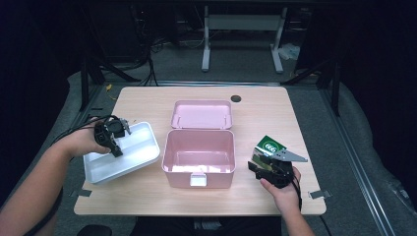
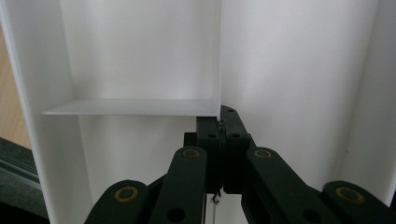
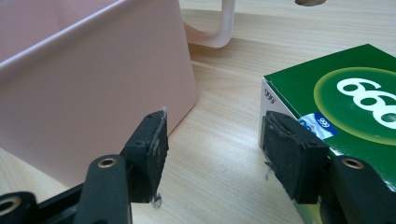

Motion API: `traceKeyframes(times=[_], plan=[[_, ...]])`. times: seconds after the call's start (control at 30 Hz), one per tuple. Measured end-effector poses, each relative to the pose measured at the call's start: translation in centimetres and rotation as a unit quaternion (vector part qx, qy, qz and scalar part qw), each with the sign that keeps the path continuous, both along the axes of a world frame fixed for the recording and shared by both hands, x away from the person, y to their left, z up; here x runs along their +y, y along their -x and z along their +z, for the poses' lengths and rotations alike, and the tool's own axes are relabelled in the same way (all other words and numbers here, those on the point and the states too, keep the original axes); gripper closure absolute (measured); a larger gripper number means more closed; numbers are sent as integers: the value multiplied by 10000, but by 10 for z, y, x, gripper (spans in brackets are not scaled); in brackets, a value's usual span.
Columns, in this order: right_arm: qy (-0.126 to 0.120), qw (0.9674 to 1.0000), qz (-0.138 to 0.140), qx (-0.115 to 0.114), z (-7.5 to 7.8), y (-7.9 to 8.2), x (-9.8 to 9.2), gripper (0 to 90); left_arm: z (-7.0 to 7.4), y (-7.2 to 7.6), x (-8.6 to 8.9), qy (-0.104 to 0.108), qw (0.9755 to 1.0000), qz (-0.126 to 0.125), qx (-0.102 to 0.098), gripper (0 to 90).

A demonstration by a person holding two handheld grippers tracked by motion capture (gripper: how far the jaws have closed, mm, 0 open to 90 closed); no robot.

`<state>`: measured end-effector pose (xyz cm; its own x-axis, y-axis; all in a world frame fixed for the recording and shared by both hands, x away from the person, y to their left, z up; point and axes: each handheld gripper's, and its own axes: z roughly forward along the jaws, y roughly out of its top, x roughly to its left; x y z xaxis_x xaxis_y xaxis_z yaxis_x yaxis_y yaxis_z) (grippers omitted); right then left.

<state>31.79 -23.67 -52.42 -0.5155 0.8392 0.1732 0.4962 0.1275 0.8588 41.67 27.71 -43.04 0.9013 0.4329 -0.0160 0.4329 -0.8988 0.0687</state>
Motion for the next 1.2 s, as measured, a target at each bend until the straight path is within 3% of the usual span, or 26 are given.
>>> traceKeyframes(times=[0.1, 0.17, 0.37, 0.53, 0.77, 0.83, 0.93, 1.0, 1.1, 1.2], plan=[[10, 10000, -18, -15, 0, 0, 0, 401, -16, 0, 1, 9, 10000, 38, 90, 892], [8, 10000, -15, -19, 0, 0, -1, 400, -32, 1, 1, 41, 9996, 75, 253, 891], [-7, 10000, -3, -4, 0, 0, 0, 401, -61, 1, -2, -114, 9993, 69, 337, 891], [-3, 10000, 1, -10, 0, 0, 0, 401, -77, 3, -2, -175, 9997, 50, 187, 891], [7, 10000, -10, -26, 1, 0, 0, 401, -95, 6, 2, -355, 9992, 51, 155, 888], [4, 10000, -10, -23, 1, 0, -1, 401, -95, 6, 3, -275, 9995, 106, 118, 883], [0, 10000, -12, -2, 1, 1, 0, 400, -94, 8, 5, -281, 9995, 154, -80, 794], [27, 10000, 5, 14, 2, 1, 0, 399, -92, 10, 6, -214, 9994, 185, -194, 774], [144, 9998, 71, 71, 1, 0, 2, 393, -86, 14, 12, 214, 9984, 392, -333, 706], [197, 9997, 97, 68, 2, 0, 2, 377, -81, 22, 15, 565, 9955, 582, -488, 642]])
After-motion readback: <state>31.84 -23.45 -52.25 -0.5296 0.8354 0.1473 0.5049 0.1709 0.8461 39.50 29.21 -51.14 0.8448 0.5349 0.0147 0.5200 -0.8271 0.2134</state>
